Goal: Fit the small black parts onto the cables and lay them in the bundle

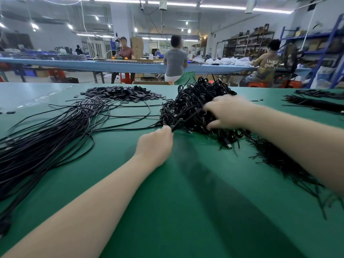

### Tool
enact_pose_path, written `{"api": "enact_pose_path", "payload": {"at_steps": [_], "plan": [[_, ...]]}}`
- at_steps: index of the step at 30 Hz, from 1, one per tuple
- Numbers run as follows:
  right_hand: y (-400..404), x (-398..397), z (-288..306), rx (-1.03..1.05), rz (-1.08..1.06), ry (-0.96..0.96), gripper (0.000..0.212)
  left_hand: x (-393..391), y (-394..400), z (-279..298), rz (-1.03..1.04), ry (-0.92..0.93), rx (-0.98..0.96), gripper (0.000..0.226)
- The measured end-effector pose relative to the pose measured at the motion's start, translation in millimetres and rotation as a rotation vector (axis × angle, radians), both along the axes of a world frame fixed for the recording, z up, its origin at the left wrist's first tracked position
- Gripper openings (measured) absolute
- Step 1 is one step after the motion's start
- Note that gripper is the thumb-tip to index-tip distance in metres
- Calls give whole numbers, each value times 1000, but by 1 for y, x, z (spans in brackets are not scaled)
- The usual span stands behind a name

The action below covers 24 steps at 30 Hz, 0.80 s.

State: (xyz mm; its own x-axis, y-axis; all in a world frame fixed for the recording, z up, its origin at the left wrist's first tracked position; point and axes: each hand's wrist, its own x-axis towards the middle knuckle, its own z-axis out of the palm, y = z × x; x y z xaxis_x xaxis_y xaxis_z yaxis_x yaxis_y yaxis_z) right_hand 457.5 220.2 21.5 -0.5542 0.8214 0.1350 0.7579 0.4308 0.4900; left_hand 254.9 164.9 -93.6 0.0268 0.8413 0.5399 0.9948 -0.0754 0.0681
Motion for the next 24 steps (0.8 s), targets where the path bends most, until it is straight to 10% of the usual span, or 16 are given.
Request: {"api": "enact_pose_path", "payload": {"at_steps": [5, 11, 24], "plan": [[5, 74, 14, -243, -486, -175, 52, -6, 1, -1, -84, -359, 0, 36], [2, 110, -18, -102, -408, -32, 10, -8, 2, 1, -85, -446, -80, 37], [-4, 96, -10, -123, -556, 2, 28, -9, -1, 4, -135, -562, -166, 38]]}}
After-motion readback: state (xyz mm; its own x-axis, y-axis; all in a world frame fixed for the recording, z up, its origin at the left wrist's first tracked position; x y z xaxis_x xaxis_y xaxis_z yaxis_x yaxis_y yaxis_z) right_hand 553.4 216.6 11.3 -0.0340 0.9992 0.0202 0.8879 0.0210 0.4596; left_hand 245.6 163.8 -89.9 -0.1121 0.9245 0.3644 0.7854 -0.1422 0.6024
